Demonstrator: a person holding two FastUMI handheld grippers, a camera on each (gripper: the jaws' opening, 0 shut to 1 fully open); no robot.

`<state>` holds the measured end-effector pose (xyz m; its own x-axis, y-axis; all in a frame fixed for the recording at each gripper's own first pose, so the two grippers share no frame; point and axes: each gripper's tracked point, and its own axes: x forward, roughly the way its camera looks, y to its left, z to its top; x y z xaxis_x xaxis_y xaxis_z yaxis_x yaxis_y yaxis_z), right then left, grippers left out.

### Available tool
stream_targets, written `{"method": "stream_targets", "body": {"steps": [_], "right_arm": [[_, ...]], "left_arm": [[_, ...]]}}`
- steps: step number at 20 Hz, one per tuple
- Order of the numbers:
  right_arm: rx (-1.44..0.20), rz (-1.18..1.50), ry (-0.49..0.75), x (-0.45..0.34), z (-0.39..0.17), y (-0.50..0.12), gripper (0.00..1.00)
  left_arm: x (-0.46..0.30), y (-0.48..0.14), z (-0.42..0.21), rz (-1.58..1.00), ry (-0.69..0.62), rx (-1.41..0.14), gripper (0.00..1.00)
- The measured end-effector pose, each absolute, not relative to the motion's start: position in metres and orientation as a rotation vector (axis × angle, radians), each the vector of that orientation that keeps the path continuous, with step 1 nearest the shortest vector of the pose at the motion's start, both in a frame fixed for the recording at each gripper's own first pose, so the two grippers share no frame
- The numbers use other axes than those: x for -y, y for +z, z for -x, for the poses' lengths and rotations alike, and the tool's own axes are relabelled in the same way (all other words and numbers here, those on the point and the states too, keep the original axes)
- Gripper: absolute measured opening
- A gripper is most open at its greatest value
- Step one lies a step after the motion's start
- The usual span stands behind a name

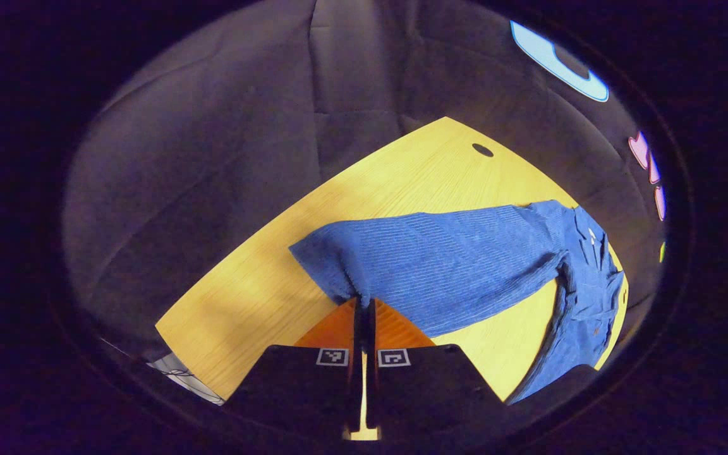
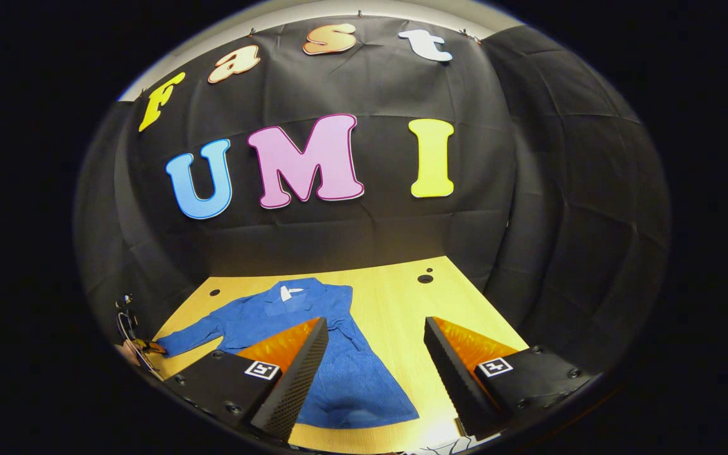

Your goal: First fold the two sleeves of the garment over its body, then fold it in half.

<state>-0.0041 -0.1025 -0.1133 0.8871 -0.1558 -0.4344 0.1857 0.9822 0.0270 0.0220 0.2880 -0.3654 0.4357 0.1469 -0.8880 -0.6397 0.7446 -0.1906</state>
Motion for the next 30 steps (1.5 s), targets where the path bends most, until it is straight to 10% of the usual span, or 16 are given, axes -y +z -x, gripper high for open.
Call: {"method": "stream_targets", "body": {"steps": [9,27,29,30], "right_arm": [[-0.469,-0.110,-0.225,0.130,0.007,-0.132,0.97],[-0.548,-0.150,-0.341,0.228,0.039,-0.163,0.97],[-0.559,-0.168,-0.349,0.236,0.042,-0.168,0.97],[-0.562,-0.173,-0.349,0.238,0.042,-0.170,0.97]], "left_arm": [[-0.240,-0.294,-0.086,0.587,0.388,-0.843,0.01],[0.185,-0.208,-0.283,0.566,-0.325,-0.696,0.01],[0.203,-0.208,-0.283,0.581,-0.350,-0.707,0.14],[0.203,-0.207,-0.282,0.585,-0.345,-0.709,0.39]]}}
